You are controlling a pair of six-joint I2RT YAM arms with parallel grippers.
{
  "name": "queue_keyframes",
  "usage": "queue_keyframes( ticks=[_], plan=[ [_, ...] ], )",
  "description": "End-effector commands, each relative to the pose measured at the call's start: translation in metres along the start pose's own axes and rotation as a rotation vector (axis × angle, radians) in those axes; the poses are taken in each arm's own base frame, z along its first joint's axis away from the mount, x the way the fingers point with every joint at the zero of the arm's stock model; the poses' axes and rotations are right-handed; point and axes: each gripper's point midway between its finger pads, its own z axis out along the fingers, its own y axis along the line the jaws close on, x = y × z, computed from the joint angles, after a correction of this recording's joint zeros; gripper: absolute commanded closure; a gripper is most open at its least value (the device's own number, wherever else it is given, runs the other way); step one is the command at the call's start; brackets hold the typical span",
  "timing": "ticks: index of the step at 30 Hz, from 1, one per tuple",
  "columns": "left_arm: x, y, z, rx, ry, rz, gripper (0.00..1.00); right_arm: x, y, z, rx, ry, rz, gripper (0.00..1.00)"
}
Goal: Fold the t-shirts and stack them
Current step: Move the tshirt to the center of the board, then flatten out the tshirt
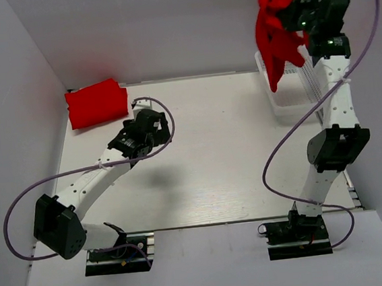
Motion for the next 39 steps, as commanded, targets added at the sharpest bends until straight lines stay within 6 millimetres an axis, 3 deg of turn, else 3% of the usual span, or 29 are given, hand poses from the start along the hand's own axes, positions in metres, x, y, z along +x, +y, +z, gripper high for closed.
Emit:
queue_keyframes(
  ticks=[1, 2, 4, 5, 6, 8, 10, 11, 12, 13, 14, 15, 17, 21, 23, 26, 27, 28, 29, 30, 32, 33, 34, 35, 36, 37, 38, 39],
  plan=[
    [0.01, 0.025, -0.016, -0.089, 0.025, -0.065, 0.0, -0.002, 0.093, -0.016, -0.238, 0.04, -0.093, 1.0],
    [0.013, 0.028, -0.016, -0.107, 0.035, -0.078, 0.0, 0.008, 0.122, -0.016, -0.307, 0.06, -0.108, 1.0],
    [0.03, 0.04, -0.02, -0.17, 0.084, -0.105, 0.0, 0.014, 0.142, -0.021, -0.347, 0.079, -0.105, 1.0],
    [0.037, 0.047, -0.022, -0.205, 0.119, -0.119, 0.0, 0.034, 0.162, -0.023, -0.383, 0.125, -0.093, 1.0],
    [0.04, 0.049, -0.023, -0.214, 0.131, -0.122, 0.0, 0.035, 0.169, -0.023, -0.396, 0.123, -0.094, 1.0],
    [0.044, 0.055, -0.025, -0.237, 0.148, -0.139, 0.0, 0.074, 0.188, -0.026, -0.426, 0.208, -0.063, 1.0],
    [0.055, 0.054, -0.025, -0.208, 0.168, -0.134, 0.0, 0.145, 0.208, -0.035, -0.466, 0.344, -0.021, 1.0],
    [0.053, 0.053, -0.028, -0.194, 0.164, -0.142, 0.0, 0.137, 0.211, -0.032, -0.475, 0.31, -0.022, 1.0],
    [0.054, 0.055, -0.026, -0.183, 0.155, -0.146, 0.0, 0.169, 0.22, -0.037, -0.502, 0.363, -0.011, 0.81],
    [0.052, 0.055, -0.029, -0.177, 0.146, -0.152, 0.0, 0.181, 0.227, -0.038, -0.528, 0.372, -0.014, 0.6],
    [0.05, 0.054, -0.031, -0.158, 0.135, -0.153, 0.0, 0.238, 0.23, -0.055, -0.569, 0.492, 0.031, 0.23],
    [0.047, 0.053, -0.032, -0.147, 0.123, -0.14, 0.0, 0.255, 0.234, -0.056, -0.58, 0.53, 0.051, 0.1],
    [0.045, 0.046, -0.033, -0.088, 0.122, -0.089, 0.0, 0.285, 0.236, -0.066, -0.598, 0.619, 0.099, 0.1],
    [0.046, 0.032, -0.029, 0.002, 0.131, -0.025, 0.0, 0.293, 0.224, -0.072, -0.516, 0.634, 0.1, 0.1],
    [0.054, 0.024, -0.02, 0.032, 0.164, 0.011, 0.0, 0.282, 0.212, -0.077, -0.432, 0.602, 0.071, 0.1],
    [0.053, 0.01, -0.009, 0.065, 0.173, 0.064, 0.0, 0.273, 0.181, -0.079, -0.239, 0.572, 0.062, 0.1],
    [0.045, 0.004, -0.006, 0.071, 0.161, 0.059, 0.0, 0.283, 0.172, -0.09, -0.198, 0.593, 0.064, 0.1],
    [0.052, -0.001, 0.004, 0.077, 0.192, 0.081, 0.0, 0.278, 0.165, -0.096, -0.145, 0.578, 0.055, 0.1],
    [0.05, -0.004, 0.01, 0.077, 0.195, 0.097, 0.0, 0.291, 0.16, -0.105, -0.127, 0.609, 0.055, 0.1],
    [0.04, -0.015, 0.014, 0.097, 0.178, 0.087, 0.0, 0.283, 0.159, -0.111, -0.119, 0.589, 0.056, 0.1],
    [0.034, -0.029, 0.032, 0.126, 0.186, 0.083, 0.0, 0.307, 0.145, -0.127, -0.037, 0.642, 0.063, 0.1],
    [0.032, -0.033, 0.037, 0.13, 0.179, 0.08, 0.0, 0.305, 0.142, -0.132, -0.02, 0.632, 0.066, 0.1],
    [0.028, -0.034, 0.045, 0.125, 0.173, 0.072, 0.0, 0.315, 0.139, -0.139, -0.003, 0.652, 0.079, 0.1],
    [0.015, -0.043, 0.05, 0.134, 0.155, 0.065, 0.0, 0.324, 0.138, -0.146, 0.003, 0.673, 0.086, 0.1],
    [0.019, -0.053, 0.073, 0.139, 0.192, 0.09, 0.0, 0.333, 0.13, -0.154, 0.038, 0.686, 0.082, 0.1],
    [0.02, -0.055, 0.073, 0.15, 0.198, 0.089, 0.0, 0.332, 0.13, -0.154, 0.037, 0.681, 0.082, 0.1],
    [0.003, -0.067, 0.077, 0.176, 0.171, 0.086, 0.0, 0.339, 0.129, -0.16, 0.039, 0.698, 0.082, 0.1],
    [0.0, -0.075, 0.082, 0.205, 0.169, 0.123, 0.0, 0.342, 0.129, -0.161, 0.04, 0.703, 0.083, 0.1]
  ],
)
